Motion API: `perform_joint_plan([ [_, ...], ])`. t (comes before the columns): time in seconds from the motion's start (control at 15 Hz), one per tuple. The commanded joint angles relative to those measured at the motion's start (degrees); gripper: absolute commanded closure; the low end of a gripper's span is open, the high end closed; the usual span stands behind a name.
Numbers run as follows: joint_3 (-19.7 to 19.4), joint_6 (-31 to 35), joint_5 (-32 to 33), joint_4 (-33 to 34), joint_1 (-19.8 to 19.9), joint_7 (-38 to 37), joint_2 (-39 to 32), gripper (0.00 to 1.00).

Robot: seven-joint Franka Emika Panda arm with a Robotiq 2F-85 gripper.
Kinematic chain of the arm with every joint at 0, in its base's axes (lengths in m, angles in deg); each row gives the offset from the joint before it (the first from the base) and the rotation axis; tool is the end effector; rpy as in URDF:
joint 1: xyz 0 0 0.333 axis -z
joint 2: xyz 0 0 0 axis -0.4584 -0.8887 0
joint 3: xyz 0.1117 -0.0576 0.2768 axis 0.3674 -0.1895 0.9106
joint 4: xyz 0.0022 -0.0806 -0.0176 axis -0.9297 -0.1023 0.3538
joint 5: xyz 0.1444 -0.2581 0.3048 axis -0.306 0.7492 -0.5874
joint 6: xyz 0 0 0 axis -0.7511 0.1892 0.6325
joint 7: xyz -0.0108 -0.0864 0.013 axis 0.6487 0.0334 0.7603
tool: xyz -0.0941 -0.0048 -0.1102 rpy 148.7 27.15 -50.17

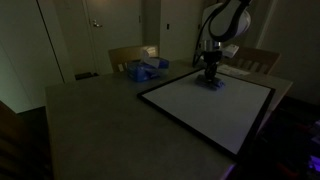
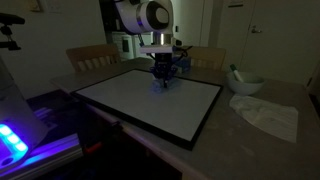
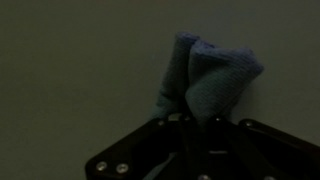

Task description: Use the grey towel to wipe the board

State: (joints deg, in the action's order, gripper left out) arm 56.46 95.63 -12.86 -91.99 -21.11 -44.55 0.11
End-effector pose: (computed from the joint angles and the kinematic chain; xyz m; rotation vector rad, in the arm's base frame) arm 0.5199 -0.0817 0.0829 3.0051 0.4183 -0.2158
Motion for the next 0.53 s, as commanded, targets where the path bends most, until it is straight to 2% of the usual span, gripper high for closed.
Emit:
perform_joint_plan([
  [0.0, -0.09, -1.30, -0.03, 1.42, -1.14, -0.26, -1.14, 0.98],
  [0.47, 3.88, -4.92, -1.95, 2.89, -4.29, 0.59, -1.62, 0.98],
])
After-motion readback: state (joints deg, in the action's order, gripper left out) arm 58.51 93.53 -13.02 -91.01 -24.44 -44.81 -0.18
